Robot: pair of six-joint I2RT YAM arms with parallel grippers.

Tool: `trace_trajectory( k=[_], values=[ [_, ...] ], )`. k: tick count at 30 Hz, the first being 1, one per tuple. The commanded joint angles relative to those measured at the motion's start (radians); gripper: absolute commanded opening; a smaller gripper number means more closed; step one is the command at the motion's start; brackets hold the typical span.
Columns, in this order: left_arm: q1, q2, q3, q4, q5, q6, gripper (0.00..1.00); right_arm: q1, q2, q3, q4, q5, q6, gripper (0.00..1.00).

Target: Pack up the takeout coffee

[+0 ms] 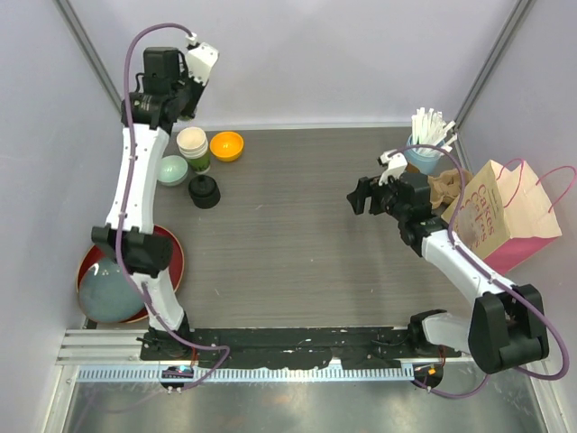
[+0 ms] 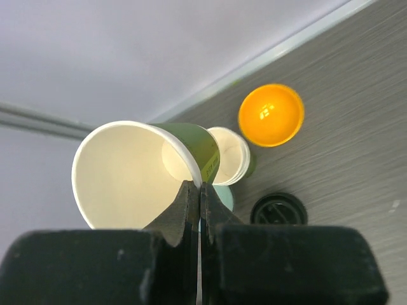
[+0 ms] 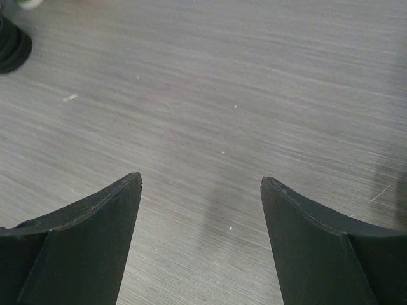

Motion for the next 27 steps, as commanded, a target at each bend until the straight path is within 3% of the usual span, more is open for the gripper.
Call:
trace_trajectory(
  k=[1,5,8,12,15,20,27],
  values=[
    [-0.171,-0.156,-0.05,-0.099,0.072,0.027,0.0,0.008,-0.06,0.117,-0.056,0.094,0.078,0.81],
    [-0.326,-0.226,-0.226,-0.109,0.126,0.028,0.0,0.003,-0.079,0.178,-0.168,0.267,0.141,0.82],
    [-0.435,-0.226,-0.315,-0.096,0.134,0.012,0.0,-0.023,-0.097,0.211,-0.24,0.304,0.202,0.83],
    [-0.607,-0.197,-0.436,-0.012,0.056,0.018,0.0,-0.072,-0.121,0.221,-0.291,0.315,0.261,0.83],
    [-0.674,-0.15,-0.467,0.08,-0.019,0.038,0.0,-0.092,-0.141,0.208,-0.294,0.307,0.264,0.83],
    [-0.684,-0.021,-0.417,0.148,-0.063,0.043,0.0,-0.092,-0.175,0.185,-0.294,0.303,0.233,0.84],
    [-0.681,0.106,-0.384,0.229,-0.014,0.034,0.0,-0.101,-0.209,0.174,-0.312,0.336,0.203,0.84]
  ],
)
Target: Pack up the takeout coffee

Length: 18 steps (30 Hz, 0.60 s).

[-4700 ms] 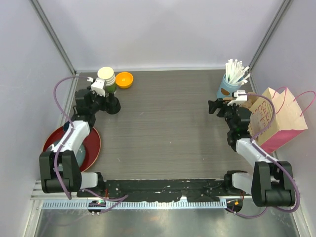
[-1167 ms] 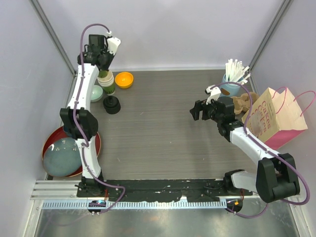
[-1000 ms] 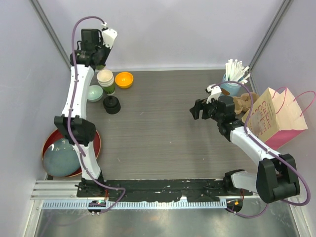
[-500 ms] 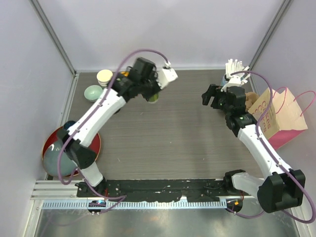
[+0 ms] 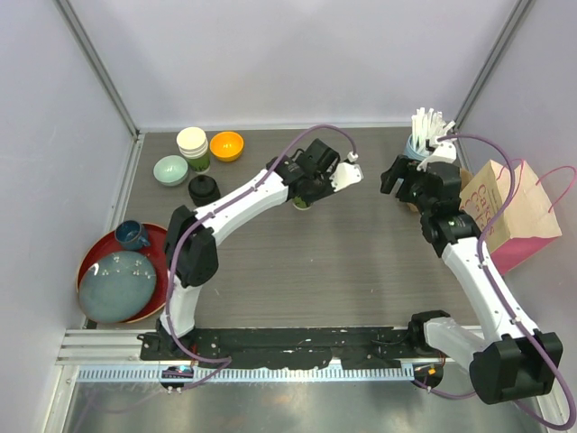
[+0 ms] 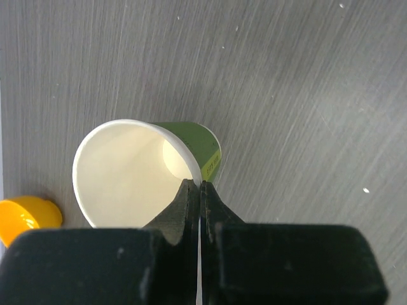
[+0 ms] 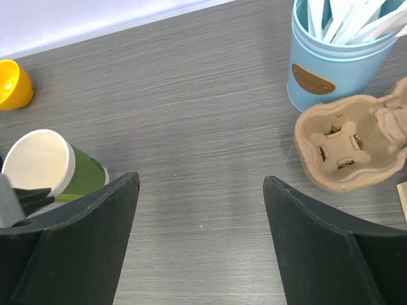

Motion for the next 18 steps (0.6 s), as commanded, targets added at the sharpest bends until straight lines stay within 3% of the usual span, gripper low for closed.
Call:
trace_trajectory(
  k=[1,8,15,18],
  values=[
    [0.008,0.04,0.048,0.118,0.015,-0.001,0.0,-0.008,-0.039,-0.005,0.001,0.034,-0.026,0.84],
    [0.045,0.138,0.108,0.157,0.104,-0.052,0.0,-0.009,-0.067,-0.008,-0.005,0.008,-0.065,0.84],
    [0.059,0.212,0.182,0.085,0.156,-0.051,0.0,-0.011,-0.074,0.003,-0.017,-0.004,-0.083,0.84],
    [0.059,0.213,0.183,0.068,0.164,-0.041,0.14,-0.009,-0.071,0.006,-0.017,-0.003,-0.089,0.85]
  ],
)
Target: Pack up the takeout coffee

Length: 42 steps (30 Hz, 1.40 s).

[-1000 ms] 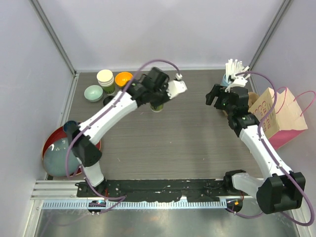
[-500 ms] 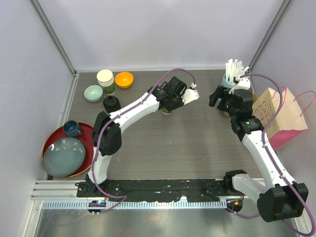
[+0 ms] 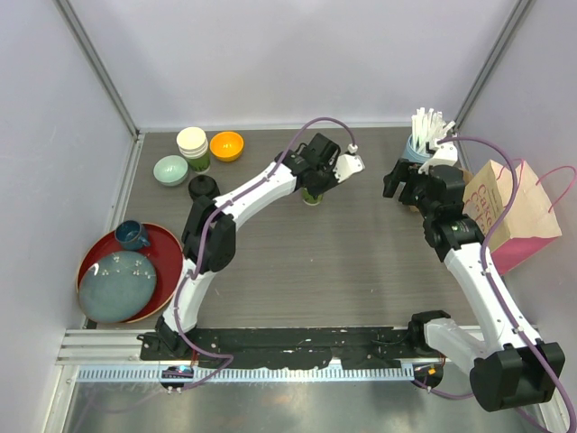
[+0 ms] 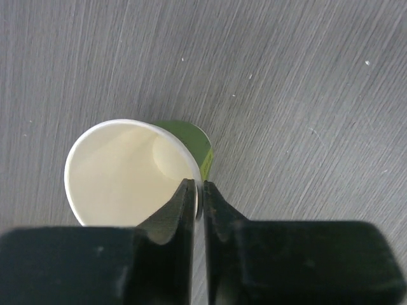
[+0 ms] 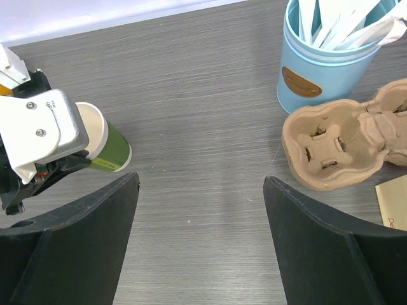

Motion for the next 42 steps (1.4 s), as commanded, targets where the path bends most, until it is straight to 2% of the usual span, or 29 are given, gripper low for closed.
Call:
trace_trajectory(
  k=[1,3,4,7,10,13,15,20,26,31,33,37,41,42],
  values=[
    [0.0,-0.005,0.036,-0.024,0.051,-0.001,0.28,-0.004,-0.02,0.017,0.011,-0.007,-0.027,0.85],
    [-0.001,-0.016,0.047,-0.039,0.055,0.007,0.46,-0.003,-0.016,0.022,0.011,-0.018,-0.022,0.85],
    [-0.001,-0.024,0.054,-0.057,0.06,0.002,0.62,-0.004,-0.011,0.025,0.011,-0.021,-0.022,0.85],
    [0.002,-0.074,0.111,-0.106,0.092,-0.027,0.78,-0.003,-0.01,0.025,0.009,-0.034,-0.024,0.85],
    [0.016,-0.146,0.186,-0.154,0.095,-0.048,0.87,-0.004,-0.008,0.019,0.011,-0.034,-0.024,0.85],
    [0.072,-0.189,0.261,-0.197,0.072,-0.07,0.91,-0.004,-0.003,0.014,0.011,-0.047,-0.024,0.85],
    [0.149,-0.206,0.284,-0.212,0.046,-0.075,0.93,-0.004,-0.002,0.008,0.011,-0.06,-0.025,0.85],
    [0.374,-0.219,0.274,-0.223,-0.006,-0.076,0.93,-0.004,0.003,-0.013,0.02,-0.124,-0.033,0.85],
    [0.58,-0.176,0.284,-0.188,-0.052,-0.055,0.9,-0.001,0.029,-0.025,0.035,-0.167,-0.001,0.83],
    [0.629,-0.085,0.3,-0.18,-0.104,-0.009,0.78,0.002,0.052,-0.047,0.064,-0.192,0.01,0.83],
    [0.637,-0.065,0.306,-0.185,-0.084,0.007,0.73,0.0,0.059,-0.052,0.066,-0.193,0.008,0.83],
    [0.643,-0.021,0.315,-0.199,-0.026,0.011,0.69,0.002,0.063,-0.058,0.061,-0.19,-0.002,0.83],
    [0.654,0.037,0.352,-0.205,-0.086,0.017,0.63,0.002,0.056,-0.061,0.057,-0.181,-0.013,0.83],
    [0.658,0.047,0.361,-0.206,-0.09,0.014,0.58,0.0,0.055,-0.061,0.057,-0.179,-0.013,0.83]
  ],
)
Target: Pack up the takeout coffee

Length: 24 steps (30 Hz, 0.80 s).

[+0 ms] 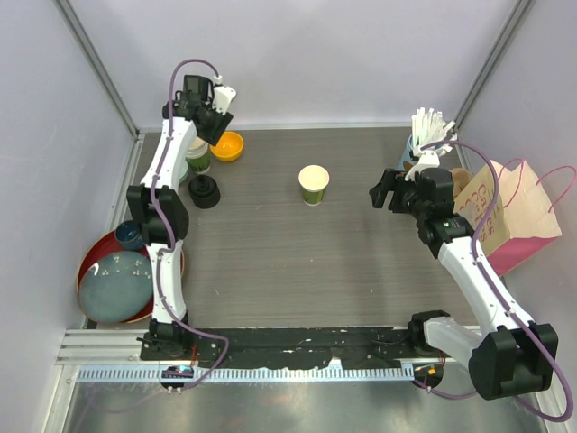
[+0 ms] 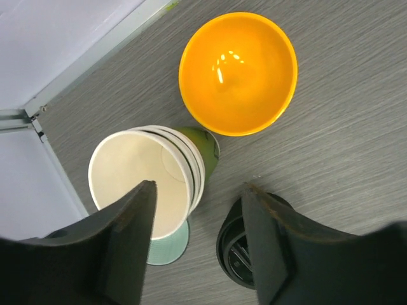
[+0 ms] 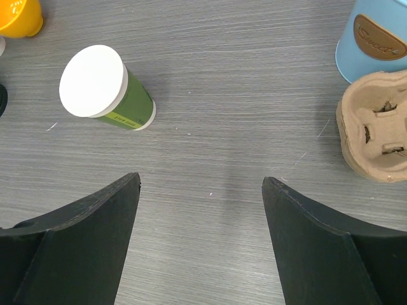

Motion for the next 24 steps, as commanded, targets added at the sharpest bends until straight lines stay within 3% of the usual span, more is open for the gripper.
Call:
trace_trajectory(
  k=[1,11,15,20,24],
  values=[
    [0.02,0.034,0.089,0.0,-0.029,0.015,0.53,0.001,-0.01,-0.005,0.042,-0.003,-0.009,0.83],
    [0.022,0.066,0.066,0.022,-0.079,0.021,0.45,0.0,-0.01,-0.007,0.04,0.009,-0.014,0.83],
    [0.023,0.076,0.072,0.016,-0.093,0.021,0.35,0.001,-0.012,-0.007,0.039,0.014,-0.016,0.83],
    [0.023,0.083,0.075,0.005,-0.112,0.018,0.33,0.001,-0.012,-0.001,0.036,0.015,-0.019,0.83],
    [0.028,0.08,0.075,0.003,-0.1,0.012,0.23,0.0,-0.012,0.003,0.034,0.021,-0.02,0.83]
  ],
)
